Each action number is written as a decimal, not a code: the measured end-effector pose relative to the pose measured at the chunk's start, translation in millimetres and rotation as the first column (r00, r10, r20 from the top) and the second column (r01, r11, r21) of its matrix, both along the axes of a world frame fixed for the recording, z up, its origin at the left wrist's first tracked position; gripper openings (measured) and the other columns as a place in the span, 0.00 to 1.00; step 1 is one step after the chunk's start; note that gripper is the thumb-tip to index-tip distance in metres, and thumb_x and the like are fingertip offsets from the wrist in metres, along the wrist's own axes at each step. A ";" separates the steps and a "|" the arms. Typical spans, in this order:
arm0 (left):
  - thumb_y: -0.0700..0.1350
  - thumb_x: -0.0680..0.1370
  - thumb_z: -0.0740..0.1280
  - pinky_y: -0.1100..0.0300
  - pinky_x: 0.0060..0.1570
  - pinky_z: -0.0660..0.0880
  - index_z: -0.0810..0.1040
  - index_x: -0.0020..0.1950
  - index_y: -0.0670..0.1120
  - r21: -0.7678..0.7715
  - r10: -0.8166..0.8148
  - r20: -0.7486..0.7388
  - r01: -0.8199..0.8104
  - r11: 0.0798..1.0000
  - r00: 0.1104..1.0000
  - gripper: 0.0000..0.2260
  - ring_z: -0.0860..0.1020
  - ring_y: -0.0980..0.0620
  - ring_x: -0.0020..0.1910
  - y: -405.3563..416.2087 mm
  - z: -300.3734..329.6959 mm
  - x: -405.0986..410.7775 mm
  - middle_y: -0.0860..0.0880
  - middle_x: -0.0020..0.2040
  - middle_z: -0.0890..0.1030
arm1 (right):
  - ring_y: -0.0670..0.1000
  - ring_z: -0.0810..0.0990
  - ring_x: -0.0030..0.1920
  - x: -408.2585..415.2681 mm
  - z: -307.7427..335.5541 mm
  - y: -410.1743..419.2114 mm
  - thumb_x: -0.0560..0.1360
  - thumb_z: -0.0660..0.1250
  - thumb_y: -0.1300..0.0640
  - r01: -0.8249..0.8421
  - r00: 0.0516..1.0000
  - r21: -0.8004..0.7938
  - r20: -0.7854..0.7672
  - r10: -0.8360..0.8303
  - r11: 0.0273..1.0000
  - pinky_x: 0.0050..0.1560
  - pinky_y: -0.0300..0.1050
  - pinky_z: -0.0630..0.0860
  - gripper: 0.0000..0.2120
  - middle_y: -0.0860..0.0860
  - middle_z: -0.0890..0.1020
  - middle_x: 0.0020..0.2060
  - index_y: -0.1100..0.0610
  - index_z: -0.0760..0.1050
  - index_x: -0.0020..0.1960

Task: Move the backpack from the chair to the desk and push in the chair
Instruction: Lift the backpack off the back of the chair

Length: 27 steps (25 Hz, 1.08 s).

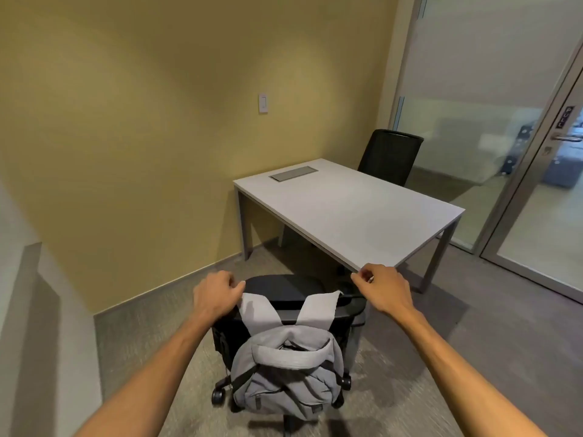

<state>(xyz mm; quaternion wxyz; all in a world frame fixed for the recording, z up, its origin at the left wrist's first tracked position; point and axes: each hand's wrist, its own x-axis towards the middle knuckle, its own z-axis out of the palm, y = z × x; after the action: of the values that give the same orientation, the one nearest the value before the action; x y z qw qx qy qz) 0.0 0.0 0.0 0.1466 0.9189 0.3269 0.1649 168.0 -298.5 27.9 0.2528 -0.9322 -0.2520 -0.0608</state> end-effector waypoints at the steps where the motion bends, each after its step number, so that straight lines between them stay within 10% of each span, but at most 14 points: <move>1: 0.55 0.73 0.65 0.58 0.33 0.68 0.77 0.33 0.47 -0.010 0.013 -0.010 -0.013 1.000 1.000 0.14 0.76 0.46 0.34 0.0 -4.1 -1.8 0.49 0.32 0.79 | 0.47 0.79 0.39 -1.5 -5.5 0.5 0.75 0.63 0.41 0.003 0.999 -0.008 -0.040 -0.003 1.000 0.41 0.44 0.75 0.13 0.44 0.82 0.36 0.47 0.80 0.43; 9: 0.58 0.73 0.66 0.49 0.47 0.69 0.77 0.35 0.48 0.098 0.071 -0.096 -0.061 0.993 0.993 0.15 0.75 0.44 0.49 12.5 -36.0 6.3 0.45 0.43 0.81 | 0.45 0.77 0.33 -3.0 -51.3 27.5 0.74 0.62 0.42 0.024 0.979 -0.068 -0.199 -0.037 0.997 0.39 0.45 0.77 0.14 0.46 0.81 0.32 0.50 0.78 0.37; 20: 0.55 0.74 0.66 0.49 0.63 0.57 0.80 0.42 0.44 -0.289 0.248 -0.267 -0.323 0.901 0.931 0.14 0.77 0.43 0.53 25.7 -41.9 38.9 0.45 0.44 0.82 | 0.54 0.82 0.42 7.7 -73.0 62.3 0.71 0.68 0.34 0.179 0.958 -0.119 -0.206 -0.201 0.977 0.43 0.47 0.78 0.23 0.52 0.82 0.39 0.56 0.79 0.44; 27: 0.40 0.75 0.66 0.53 0.44 0.60 0.71 0.30 0.42 -0.646 0.521 0.084 -0.351 0.677 0.850 0.13 0.71 0.45 0.37 35.9 -37.7 23.2 0.44 0.32 0.74 | 0.48 0.76 0.32 1.5 -80.8 62.6 0.73 0.71 0.43 0.289 0.940 0.016 -0.191 -0.281 0.957 0.38 0.43 0.68 0.15 0.46 0.78 0.29 0.52 0.76 0.34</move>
<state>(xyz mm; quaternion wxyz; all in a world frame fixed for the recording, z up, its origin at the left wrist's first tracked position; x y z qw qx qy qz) 23.2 35.9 -37.7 0.4319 0.6853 0.5509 0.2008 169.6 -235.9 -52.9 0.2839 -0.9547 -0.0882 -0.0145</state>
